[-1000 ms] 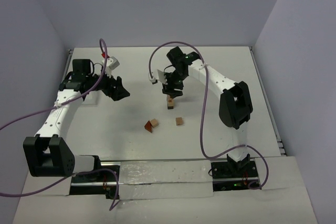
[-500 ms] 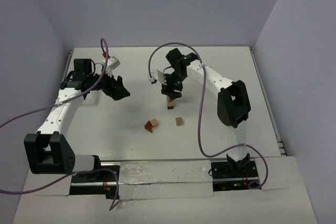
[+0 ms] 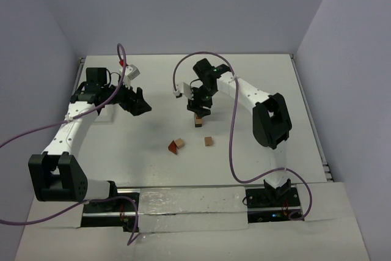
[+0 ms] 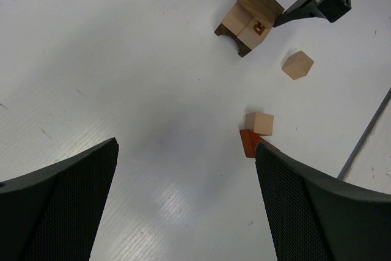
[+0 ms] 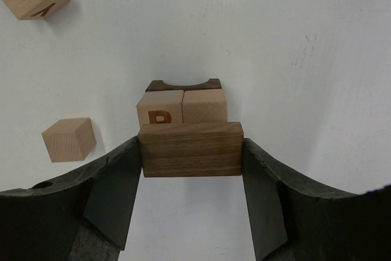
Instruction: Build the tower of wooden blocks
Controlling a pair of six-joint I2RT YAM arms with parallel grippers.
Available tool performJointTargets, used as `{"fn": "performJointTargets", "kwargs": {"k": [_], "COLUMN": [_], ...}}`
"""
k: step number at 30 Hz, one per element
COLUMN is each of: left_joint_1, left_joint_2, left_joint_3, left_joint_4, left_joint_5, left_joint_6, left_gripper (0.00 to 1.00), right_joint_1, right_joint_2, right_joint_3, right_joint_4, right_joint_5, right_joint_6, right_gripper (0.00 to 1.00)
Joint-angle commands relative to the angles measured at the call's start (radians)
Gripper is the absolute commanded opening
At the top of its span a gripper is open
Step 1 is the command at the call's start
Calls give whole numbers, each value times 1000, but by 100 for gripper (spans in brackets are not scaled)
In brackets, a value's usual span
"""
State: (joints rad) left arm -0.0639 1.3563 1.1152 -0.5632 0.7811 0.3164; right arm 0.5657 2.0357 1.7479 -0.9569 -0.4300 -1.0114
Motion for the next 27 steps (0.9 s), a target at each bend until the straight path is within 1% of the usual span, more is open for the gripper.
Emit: {"fn": "performJointTargets", "kwargs": {"k": [1, 8, 13, 27], "left_joint_1": [-4, -5, -5, -5], "left_joint_2": [3, 3, 4, 4], "left_joint_3": [43, 43, 42, 45], "left_joint_4": [42, 40, 40, 33], "left_joint_5": [0, 0, -3, -6], "left_joint_6": [-11, -9, -8, -4], "left_gripper": [99, 99, 99, 99], "right_joint_1": [9, 13, 18, 30], "right_joint_2": [-1, 3, 6, 15], "right_joint_3": [-5, -5, -3, -10], "right_joint_4": [37, 40, 44, 44], "right_joint_5": [5, 10, 7, 11], "right_joint_6": [17, 20, 25, 27], "right_gripper": [46, 49, 53, 57]}}
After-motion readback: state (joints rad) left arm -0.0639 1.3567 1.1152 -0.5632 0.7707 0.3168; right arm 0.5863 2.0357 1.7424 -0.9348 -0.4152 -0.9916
